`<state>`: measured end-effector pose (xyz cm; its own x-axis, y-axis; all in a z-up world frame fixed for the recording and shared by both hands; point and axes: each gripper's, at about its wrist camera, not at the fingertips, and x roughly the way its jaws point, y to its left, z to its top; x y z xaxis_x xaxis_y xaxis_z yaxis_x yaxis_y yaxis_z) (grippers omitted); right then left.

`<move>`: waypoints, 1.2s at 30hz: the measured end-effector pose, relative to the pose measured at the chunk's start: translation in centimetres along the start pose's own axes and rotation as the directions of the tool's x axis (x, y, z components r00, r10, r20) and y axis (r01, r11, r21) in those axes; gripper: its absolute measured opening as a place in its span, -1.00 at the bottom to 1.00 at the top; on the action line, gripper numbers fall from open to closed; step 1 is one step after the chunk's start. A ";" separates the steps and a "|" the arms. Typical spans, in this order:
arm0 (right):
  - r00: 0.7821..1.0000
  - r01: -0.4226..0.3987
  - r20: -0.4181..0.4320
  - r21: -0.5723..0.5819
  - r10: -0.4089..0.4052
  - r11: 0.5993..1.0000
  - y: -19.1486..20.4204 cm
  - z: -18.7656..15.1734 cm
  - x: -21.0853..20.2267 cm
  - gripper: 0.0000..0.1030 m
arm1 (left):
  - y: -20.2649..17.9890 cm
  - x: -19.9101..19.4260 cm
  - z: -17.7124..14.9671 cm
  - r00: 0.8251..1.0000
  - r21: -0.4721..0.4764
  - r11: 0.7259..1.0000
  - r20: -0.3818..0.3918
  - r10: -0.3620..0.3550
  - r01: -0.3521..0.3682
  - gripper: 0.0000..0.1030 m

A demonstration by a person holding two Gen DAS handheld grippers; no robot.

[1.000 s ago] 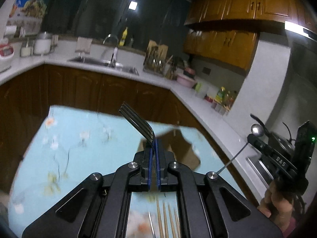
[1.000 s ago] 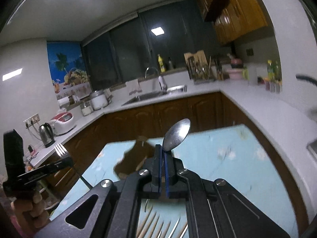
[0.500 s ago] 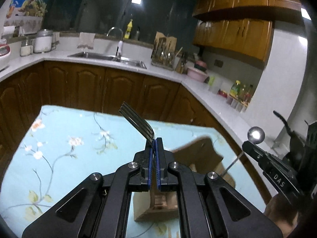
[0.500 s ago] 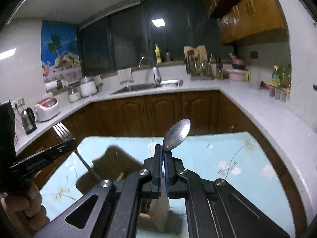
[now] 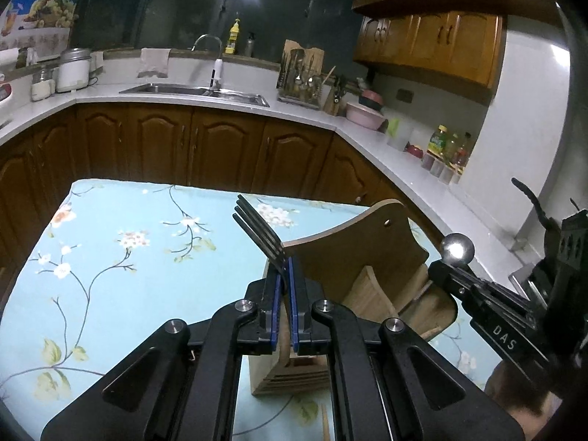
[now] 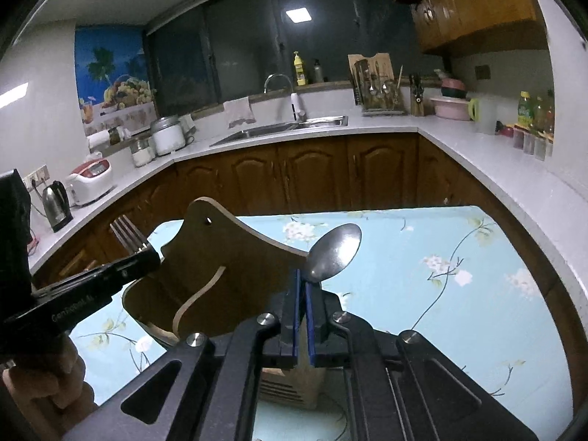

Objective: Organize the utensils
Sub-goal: 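Carry fork and spoon into the wooden holder with both tools and release, then withdraw both tools from the holder back over the chopsticks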

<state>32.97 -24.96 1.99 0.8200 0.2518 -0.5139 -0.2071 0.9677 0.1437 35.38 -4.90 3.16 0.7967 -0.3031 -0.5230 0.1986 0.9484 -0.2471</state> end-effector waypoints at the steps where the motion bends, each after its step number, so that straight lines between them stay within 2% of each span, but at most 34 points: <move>1: 1.000 -0.001 -0.003 0.003 0.001 1.000 -0.1 0.1 0.0 -0.94 | 0.0 0.0 0.1 1.000 -0.001 1.000 -0.001 0.003 -0.003 -0.90; 3: 1.000 -0.006 -0.008 0.009 0.006 1.000 -0.3 0.2 0.0 -0.87 | 0.1 0.0 0.1 1.000 -0.004 1.000 -0.005 0.005 -0.005 -0.86; 4: 1.000 -0.007 -0.011 0.011 0.007 1.000 -0.4 0.3 0.0 -0.86 | 0.0 -0.1 0.2 1.000 -0.007 1.000 -0.008 0.008 -0.008 -0.74; 5: 1.000 -0.006 -0.013 0.013 0.006 1.000 -0.5 0.4 -0.1 -0.85 | 0.0 -0.1 0.2 1.000 -0.009 1.000 -0.012 0.014 -0.014 -0.52; 9: 1.000 -0.002 -0.020 0.033 0.003 0.999 -0.8 0.2 -0.5 -0.83 | 0.3 -1.1 0.1 1.000 -0.034 0.999 -0.005 0.014 -0.015 -0.32; 10: 1.000 -0.006 -0.021 0.044 0.007 0.999 -1.0 0.1 -0.8 -0.77 | 0.4 -1.3 0.1 1.000 -0.041 0.999 -0.003 0.014 -0.015 -0.17; 12: 1.000 -0.008 -0.017 0.062 0.009 0.998 -1.4 -0.1 -1.4 -0.67 | 0.6 -2.1 0.0 1.000 -0.047 0.999 0.010 0.014 -0.014 -0.12; 14: 1.000 -0.013 -0.007 0.077 0.013 0.997 -1.8 -0.3 -2.3 -0.51 | 0.8 -2.8 -0.2 1.000 -0.055 0.998 0.014 0.018 -0.018 -0.03; 15: 1.000 -0.015 0.000 0.082 0.015 0.997 -1.9 -0.4 -2.7 -0.37 | 1.0 -3.5 -0.4 1.000 -0.066 0.998 0.020 0.016 -0.014 0.03; 16: 1.000 -0.016 0.010 0.092 0.015 0.996 -2.1 -0.6 -3.4 -0.21 | 1.2 -3.9 -0.5 1.000 -0.073 0.997 0.026 0.016 -0.014 0.14; 18: 1.000 -0.019 0.027 0.108 0.016 0.994 -2.4 -0.8 -4.4 -0.05 | 1.6 -5.3 -1.1 0.999 -0.093 0.995 0.041 0.029 -0.025 0.32; 20: 0.999 -0.025 0.039 0.120 0.021 0.992 -2.6 -1.2 -5.6 0.18 | 1.9 -6.4 -1.7 0.998 -0.106 0.994 0.045 0.040 -0.036 0.60; 22: 0.998 -0.032 0.048 0.132 0.026 0.991 -2.7 -1.6 -6.7 0.70 | 2.2 -7.5 -2.3 0.997 -0.120 0.991 0.052 0.061 -0.055 0.75; 23: 0.998 -0.041 0.055 0.139 0.034 0.989 -2.7 -1.8 -7.2 0.76 | 2.3 -8.3 -2.7 0.996 -0.126 0.990 0.060 0.069 -0.061 0.78; 29: 0.996 -0.063 0.072 0.161 0.051 0.985 -2.6 -4.2 -10.7 0.77 | 2.3 -12.2 -6.0 0.994 -0.136 0.988 0.077 0.079 -0.068 0.84; 36: 0.996 -0.047 0.077 0.156 0.035 0.987 -1.8 -7.8 -15.0 0.77 | 2.3 -15.1 -9.9 0.997 -0.162 0.985 0.034 0.071 -0.064 0.86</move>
<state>16.83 -30.42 2.83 0.8508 0.2844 -0.4419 -0.1598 0.9411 0.2979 18.17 0.89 2.39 0.8276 -0.2321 -0.5112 0.0518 0.9383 -0.3421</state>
